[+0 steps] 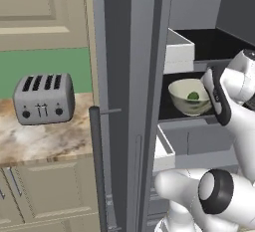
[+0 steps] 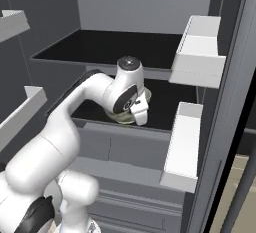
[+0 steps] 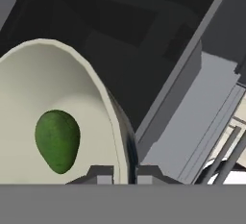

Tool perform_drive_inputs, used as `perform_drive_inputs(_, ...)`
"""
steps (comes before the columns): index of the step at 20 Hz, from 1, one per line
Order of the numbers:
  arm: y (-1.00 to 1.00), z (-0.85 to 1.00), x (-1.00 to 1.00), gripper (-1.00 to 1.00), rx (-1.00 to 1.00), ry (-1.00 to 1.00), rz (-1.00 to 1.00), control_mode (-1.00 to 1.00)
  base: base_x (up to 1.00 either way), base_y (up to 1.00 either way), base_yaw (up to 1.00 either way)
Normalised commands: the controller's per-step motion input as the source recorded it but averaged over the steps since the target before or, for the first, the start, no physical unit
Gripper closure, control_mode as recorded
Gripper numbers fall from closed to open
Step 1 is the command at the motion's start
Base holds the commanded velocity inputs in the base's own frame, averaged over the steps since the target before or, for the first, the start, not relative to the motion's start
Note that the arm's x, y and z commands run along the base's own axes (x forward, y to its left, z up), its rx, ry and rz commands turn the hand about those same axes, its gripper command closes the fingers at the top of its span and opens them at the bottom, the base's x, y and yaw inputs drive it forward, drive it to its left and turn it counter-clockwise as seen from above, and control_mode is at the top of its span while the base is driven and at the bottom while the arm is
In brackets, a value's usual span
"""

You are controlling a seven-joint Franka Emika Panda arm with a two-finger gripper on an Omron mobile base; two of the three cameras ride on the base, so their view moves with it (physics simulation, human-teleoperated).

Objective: Move the cup from next to the sink to the open cabinet. Then, move the bowl with the avocado to the fridge to clear the area for faucet cleaning.

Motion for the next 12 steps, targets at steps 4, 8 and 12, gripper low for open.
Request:
perform_drive_inputs(4, 0.34, -0.73, 0.04, 1.00, 0.13, -0.10, -0.22, -1.00, 0.00, 0.00, 0.00)
perform_drive_inputs(8, 0.13, -0.61, 0.17, 1.00, 0.12, -0.09, -0.21, -1.00, 0.00, 0.00, 0.00)
perform_drive_inputs(12, 0.05, -0.03, 0.65, 1.00, 0.00, 0.00, -0.08, -1.00, 0.00, 0.00, 0.00)
